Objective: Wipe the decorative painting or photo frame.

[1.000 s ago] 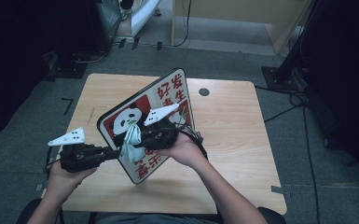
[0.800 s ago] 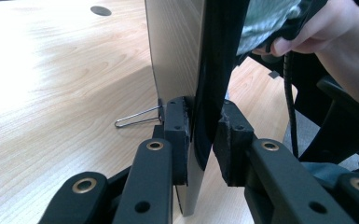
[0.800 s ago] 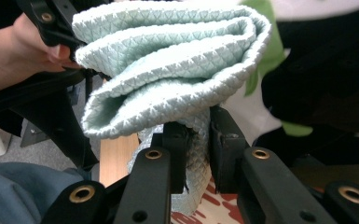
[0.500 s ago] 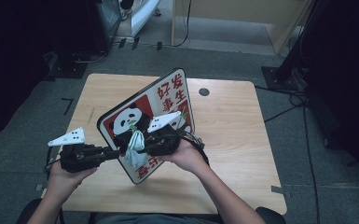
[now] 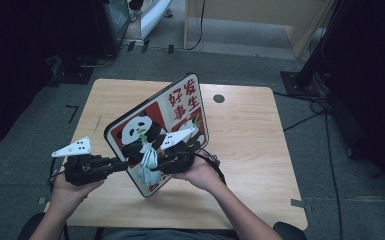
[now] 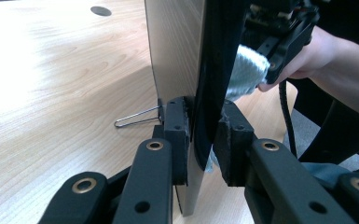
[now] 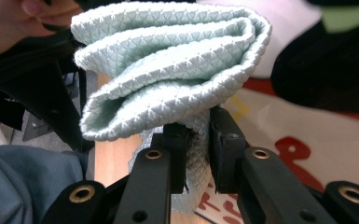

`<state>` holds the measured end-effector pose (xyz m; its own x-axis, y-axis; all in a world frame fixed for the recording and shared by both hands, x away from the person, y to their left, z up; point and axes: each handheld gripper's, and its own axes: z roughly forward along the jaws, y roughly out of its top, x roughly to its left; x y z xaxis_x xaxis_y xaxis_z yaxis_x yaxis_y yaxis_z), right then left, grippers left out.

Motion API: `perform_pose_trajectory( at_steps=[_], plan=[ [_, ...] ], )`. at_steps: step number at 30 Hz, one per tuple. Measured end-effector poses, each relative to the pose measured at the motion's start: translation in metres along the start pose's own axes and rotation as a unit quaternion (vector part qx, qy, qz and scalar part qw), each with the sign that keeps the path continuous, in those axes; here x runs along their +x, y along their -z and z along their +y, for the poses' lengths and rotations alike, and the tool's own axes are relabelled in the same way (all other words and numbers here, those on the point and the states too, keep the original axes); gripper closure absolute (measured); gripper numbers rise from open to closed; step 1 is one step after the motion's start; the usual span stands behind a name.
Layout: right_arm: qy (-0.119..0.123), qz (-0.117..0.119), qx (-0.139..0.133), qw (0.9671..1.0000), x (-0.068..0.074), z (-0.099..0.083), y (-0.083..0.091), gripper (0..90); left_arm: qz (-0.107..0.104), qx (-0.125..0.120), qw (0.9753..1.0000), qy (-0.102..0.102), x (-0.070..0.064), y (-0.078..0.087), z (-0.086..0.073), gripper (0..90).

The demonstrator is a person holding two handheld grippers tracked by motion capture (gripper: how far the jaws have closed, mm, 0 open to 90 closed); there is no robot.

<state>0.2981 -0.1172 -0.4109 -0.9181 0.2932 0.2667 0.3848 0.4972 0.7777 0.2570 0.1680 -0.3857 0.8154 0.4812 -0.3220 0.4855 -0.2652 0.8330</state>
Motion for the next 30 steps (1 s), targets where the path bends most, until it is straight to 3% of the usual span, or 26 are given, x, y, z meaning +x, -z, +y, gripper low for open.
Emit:
perform_pose_trajectory(
  at_steps=[17, 30],
  plan=[
    [-0.014, -0.001, 0.015, 0.9998, 0.0, -0.03, -0.015, 78.5, 0.0, 0.001, 1.0, 0.001, 0.0, 0.0, 0.0, 76.9],
    [-0.022, 0.003, 0.043, 0.9988, -0.003, -0.053, -0.029, 78.5, -0.003, 0.002, 1.0, 0.001, 0.002, 0.0, 0.001, 76.8]
  ],
)
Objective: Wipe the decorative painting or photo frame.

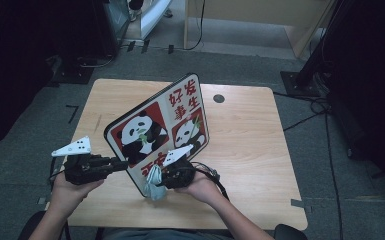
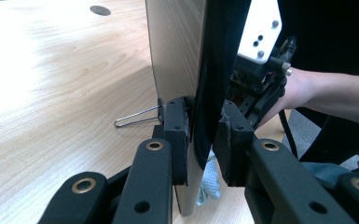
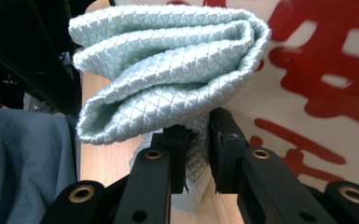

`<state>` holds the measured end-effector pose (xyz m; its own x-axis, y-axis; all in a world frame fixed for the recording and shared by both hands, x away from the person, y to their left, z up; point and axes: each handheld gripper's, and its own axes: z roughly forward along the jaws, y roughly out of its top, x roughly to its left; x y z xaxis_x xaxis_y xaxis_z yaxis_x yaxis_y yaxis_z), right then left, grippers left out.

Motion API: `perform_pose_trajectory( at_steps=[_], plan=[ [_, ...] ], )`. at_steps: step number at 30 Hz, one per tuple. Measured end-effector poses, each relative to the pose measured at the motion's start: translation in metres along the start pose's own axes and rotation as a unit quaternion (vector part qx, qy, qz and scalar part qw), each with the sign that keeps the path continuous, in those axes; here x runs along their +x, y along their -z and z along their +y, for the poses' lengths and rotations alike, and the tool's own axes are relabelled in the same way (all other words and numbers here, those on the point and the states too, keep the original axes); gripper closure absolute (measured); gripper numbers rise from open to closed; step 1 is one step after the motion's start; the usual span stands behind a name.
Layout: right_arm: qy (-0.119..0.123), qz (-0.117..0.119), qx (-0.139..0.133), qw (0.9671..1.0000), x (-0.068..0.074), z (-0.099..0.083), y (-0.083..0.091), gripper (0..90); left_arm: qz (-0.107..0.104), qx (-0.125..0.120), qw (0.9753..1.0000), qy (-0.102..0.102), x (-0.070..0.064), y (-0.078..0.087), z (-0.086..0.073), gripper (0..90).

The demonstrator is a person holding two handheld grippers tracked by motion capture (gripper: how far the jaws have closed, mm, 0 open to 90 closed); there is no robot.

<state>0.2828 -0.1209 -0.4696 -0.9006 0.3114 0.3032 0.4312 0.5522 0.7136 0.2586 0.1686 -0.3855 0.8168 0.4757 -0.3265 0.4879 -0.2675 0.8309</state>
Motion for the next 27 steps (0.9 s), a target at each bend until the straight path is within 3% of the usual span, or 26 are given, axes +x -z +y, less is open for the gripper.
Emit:
perform_pose_trajectory(
  at_steps=[12, 19, 27],
  plan=[
    [-0.01, 0.0, 0.023, 0.9997, -0.003, -0.009, -0.005, 78.7, -0.011, 0.0, 0.9999, -0.004, 0.003, -0.001, 0.001, 75.2],
    [-0.014, -0.003, 0.016, 0.9998, -0.003, -0.008, 0.0, 78.8, -0.012, -0.008, 0.9999, -0.009, 0.002, 0.0, 0.002, 73.4],
    [-0.017, -0.005, 0.004, 0.9998, -0.001, 0.0, 0.009, 78.8, -0.012, -0.008, 0.9998, -0.01, 0.005, 0.007, 0.004, 65.2]
  ],
)
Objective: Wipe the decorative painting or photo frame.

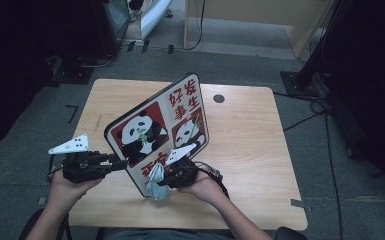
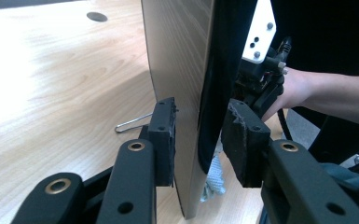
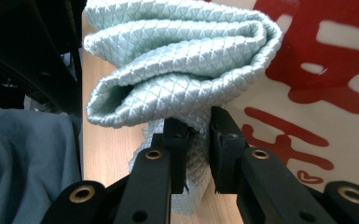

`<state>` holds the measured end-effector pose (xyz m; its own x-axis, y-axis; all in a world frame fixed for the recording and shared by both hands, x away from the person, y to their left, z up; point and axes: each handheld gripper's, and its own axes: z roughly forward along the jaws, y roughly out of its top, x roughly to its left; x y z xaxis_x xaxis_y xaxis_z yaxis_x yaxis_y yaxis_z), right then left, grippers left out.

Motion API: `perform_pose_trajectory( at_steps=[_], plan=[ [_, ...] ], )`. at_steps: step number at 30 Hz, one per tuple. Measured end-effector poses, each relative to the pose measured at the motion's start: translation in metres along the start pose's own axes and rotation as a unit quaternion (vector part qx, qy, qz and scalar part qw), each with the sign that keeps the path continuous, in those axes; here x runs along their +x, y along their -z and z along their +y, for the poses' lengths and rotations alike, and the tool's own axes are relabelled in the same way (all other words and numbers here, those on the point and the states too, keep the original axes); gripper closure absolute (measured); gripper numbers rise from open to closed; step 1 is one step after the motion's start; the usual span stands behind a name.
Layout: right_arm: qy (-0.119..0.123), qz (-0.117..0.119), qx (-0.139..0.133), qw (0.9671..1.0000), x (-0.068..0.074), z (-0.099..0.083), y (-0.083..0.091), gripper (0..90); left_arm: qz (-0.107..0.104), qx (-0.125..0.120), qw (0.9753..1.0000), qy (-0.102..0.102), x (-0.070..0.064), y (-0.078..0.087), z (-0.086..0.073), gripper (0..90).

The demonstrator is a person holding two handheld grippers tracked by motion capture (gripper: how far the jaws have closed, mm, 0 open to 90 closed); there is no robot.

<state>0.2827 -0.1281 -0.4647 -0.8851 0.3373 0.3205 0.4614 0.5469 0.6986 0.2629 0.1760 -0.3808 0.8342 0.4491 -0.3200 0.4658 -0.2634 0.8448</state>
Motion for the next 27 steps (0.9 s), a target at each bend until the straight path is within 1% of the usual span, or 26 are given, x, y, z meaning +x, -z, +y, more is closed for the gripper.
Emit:
perform_pose_trajectory(
  at_steps=[4, 6, 10, 13, 14, 15, 16, 20, 21, 22, 25, 27],
  plan=[
    [0.003, -0.003, -0.004, 1.0, 0.002, 0.003, 0.003, 78.8, -0.005, 0.003, 1.0, -0.003, 0.002, 0.006, 0.0, 63.3],
    [0.005, -0.006, -0.004, 1.0, 0.002, 0.004, 0.005, 78.8, -0.003, 0.002, 1.0, -0.006, 0.002, 0.01, -0.001, 62.7],
    [0.004, -0.009, -0.009, 0.9999, 0.002, 0.007, 0.009, 78.8, -0.003, -0.001, 1.0, -0.002, 0.006, 0.018, -0.003, 58.4],
    [0.002, -0.011, -0.013, 0.9999, 0.001, 0.009, 0.012, 78.8, 0.003, -0.002, 1.0, -0.002, 0.009, 0.024, -0.005, 58.6],
    [0.002, -0.009, -0.014, 0.9999, 0.001, 0.01, 0.013, 78.8, 0.003, -0.002, 1.0, -0.005, 0.01, 0.027, -0.005, 59.3],
    [0.0, -0.011, -0.014, 0.9998, 0.001, 0.011, 0.014, 78.8, 0.006, -0.004, 1.0, -0.002, 0.011, 0.029, -0.006, 61.8],
    [-0.001, -0.012, -0.014, 0.9998, 0.001, 0.011, 0.014, 78.8, 0.006, -0.004, 1.0, 0.003, 0.012, 0.031, -0.006, 67.4],
    [-0.001, -0.009, -0.016, 0.9998, 0.003, 0.017, 0.016, 78.8, 0.027, -0.011, 0.9994, 0.018, 0.018, 0.032, -0.006, 76.2],
    [0.0, -0.009, -0.018, 0.9998, 0.005, 0.018, 0.017, 78.8, 0.028, -0.013, 0.9993, 0.019, 0.019, 0.031, -0.005, 78.2],
    [0.002, -0.009, -0.019, 0.9998, 0.006, 0.02, 0.019, 78.8, 0.028, -0.013, 0.9994, 0.017, 0.02, 0.031, -0.005, 81.1],
    [0.012, -0.008, -0.029, 0.9995, 0.01, 0.028, 0.024, 78.8, 0.032, -0.02, 0.9993, 0.007, 0.019, 0.028, -0.002, 85.7],
    [0.014, -0.008, -0.033, 0.9993, 0.012, 0.034, 0.028, 78.8, 0.031, -0.023, 0.9992, 0.003, 0.019, 0.026, 0.001, 86.7]
  ],
)
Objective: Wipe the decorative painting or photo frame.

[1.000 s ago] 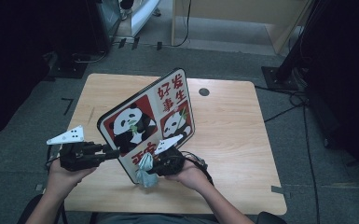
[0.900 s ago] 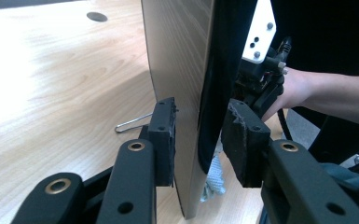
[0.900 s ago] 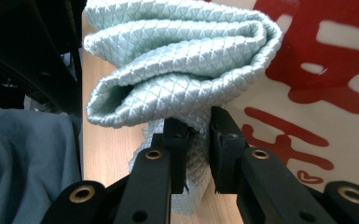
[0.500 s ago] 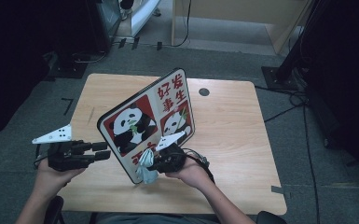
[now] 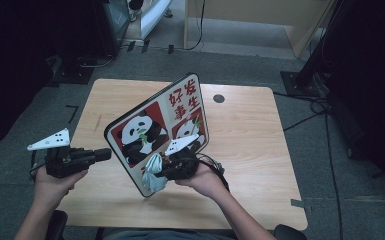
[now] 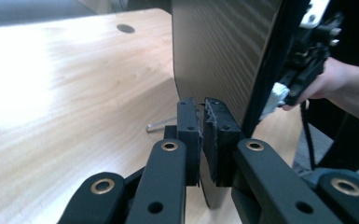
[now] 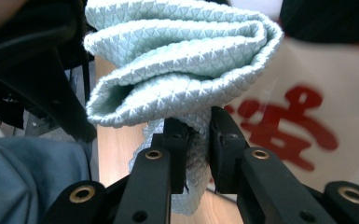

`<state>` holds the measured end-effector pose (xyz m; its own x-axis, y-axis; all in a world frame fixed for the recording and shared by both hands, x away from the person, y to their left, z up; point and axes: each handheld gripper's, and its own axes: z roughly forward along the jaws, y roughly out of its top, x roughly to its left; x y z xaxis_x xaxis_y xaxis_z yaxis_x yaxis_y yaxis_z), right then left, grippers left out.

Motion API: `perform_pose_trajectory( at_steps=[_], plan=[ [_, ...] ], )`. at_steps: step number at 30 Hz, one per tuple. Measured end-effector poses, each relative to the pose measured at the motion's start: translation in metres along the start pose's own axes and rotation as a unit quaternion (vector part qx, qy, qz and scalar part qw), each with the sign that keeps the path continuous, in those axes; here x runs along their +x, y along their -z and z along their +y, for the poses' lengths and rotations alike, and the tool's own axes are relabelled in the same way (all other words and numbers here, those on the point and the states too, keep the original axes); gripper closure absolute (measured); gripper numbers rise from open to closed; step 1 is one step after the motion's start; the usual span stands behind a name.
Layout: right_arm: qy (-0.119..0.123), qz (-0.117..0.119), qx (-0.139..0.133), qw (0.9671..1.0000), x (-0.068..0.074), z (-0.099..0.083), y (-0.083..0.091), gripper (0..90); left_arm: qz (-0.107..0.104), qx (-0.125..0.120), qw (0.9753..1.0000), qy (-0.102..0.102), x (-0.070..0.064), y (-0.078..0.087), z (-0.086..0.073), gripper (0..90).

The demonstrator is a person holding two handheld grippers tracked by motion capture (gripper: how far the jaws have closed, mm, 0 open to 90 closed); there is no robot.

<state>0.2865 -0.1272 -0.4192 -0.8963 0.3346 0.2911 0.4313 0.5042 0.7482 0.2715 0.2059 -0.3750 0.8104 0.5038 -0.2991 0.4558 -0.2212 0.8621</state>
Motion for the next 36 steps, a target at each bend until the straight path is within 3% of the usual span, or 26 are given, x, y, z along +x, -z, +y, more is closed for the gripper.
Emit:
perform_pose_trajectory(
  at_steps=[10, 26, 36],
  plan=[
    [0.01, 0.003, -0.024, 0.9997, 0.006, 0.032, 0.014, 78.9, -0.021, 0.008, 0.9996, -0.016, -0.003, -0.017, 0.008, 90.0],
    [0.059, 0.008, -0.056, 0.9966, 0.031, 0.107, 0.042, 78.9, -0.031, 0.002, 0.9993, -0.02, -0.004, -0.021, 0.011, 90.0],
    [0.078, 0.012, -0.068, 0.9945, 0.044, 0.139, 0.046, 78.8, -0.035, 0.003, 0.9991, -0.023, -0.004, -0.023, 0.013, 90.0]
  ],
)
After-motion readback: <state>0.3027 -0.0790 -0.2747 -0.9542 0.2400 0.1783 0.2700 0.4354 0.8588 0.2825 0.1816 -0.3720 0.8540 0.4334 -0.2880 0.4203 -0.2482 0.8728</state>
